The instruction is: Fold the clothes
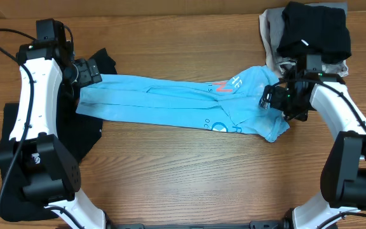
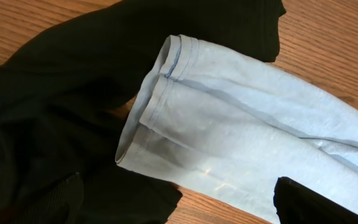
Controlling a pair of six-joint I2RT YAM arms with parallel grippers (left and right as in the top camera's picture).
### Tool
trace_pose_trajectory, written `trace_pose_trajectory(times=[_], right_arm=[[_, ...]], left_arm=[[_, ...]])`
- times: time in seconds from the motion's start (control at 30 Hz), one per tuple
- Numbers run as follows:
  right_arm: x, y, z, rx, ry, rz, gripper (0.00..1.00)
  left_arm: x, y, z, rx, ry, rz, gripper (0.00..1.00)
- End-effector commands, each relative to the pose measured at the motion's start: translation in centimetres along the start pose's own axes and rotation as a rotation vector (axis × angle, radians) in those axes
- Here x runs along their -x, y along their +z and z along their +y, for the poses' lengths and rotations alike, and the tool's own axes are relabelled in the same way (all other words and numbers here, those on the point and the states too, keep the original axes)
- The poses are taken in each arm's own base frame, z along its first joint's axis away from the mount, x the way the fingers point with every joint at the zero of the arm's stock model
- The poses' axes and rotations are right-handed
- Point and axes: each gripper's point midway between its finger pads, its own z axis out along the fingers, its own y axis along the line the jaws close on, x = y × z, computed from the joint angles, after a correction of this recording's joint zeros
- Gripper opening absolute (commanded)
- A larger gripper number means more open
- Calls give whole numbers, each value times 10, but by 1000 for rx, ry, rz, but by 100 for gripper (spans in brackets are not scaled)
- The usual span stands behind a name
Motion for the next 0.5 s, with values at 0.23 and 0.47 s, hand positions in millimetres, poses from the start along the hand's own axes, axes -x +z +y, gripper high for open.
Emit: trace_pose_trajectory(times=[0.23, 0.47], right_arm=[[-6, 25, -6, 22, 0, -33, 100], [-13, 39, -1, 82, 26, -48, 88]], left_arm=[[6, -6, -8, -21, 28, -21, 100], [6, -6, -7, -17, 28, -21, 100]])
